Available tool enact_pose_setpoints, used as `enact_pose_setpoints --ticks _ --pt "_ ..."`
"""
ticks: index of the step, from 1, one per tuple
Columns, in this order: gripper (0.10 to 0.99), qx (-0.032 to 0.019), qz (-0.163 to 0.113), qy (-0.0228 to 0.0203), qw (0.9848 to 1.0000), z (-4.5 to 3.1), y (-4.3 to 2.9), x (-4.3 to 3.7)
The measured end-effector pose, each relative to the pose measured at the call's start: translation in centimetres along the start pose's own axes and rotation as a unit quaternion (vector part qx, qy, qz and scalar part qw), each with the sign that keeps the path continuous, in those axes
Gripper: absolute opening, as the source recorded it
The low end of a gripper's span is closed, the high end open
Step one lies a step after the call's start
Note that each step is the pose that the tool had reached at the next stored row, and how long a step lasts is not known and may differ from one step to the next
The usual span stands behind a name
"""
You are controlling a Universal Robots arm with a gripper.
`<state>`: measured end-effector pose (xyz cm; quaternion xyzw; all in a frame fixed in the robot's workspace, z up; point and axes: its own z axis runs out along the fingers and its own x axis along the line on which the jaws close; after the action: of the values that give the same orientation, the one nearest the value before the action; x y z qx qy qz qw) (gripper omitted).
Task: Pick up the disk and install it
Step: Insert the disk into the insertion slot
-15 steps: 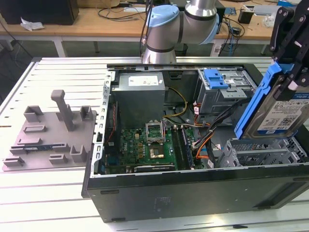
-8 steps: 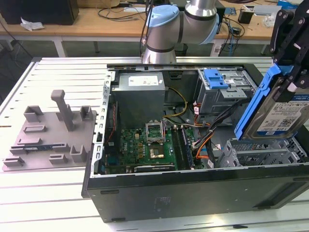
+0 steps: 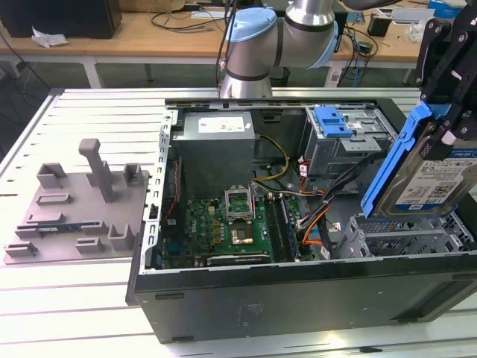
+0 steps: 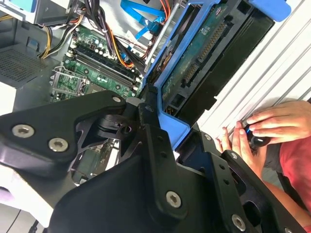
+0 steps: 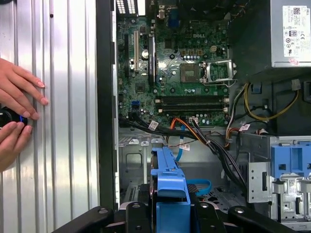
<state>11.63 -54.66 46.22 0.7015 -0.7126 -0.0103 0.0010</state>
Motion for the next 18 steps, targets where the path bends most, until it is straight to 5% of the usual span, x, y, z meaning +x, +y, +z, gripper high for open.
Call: enact_pose_setpoints --ticks 18 --pt "0.369 0.0000 0.000 0.0000 1.0000 0.84 0.00 0.01"
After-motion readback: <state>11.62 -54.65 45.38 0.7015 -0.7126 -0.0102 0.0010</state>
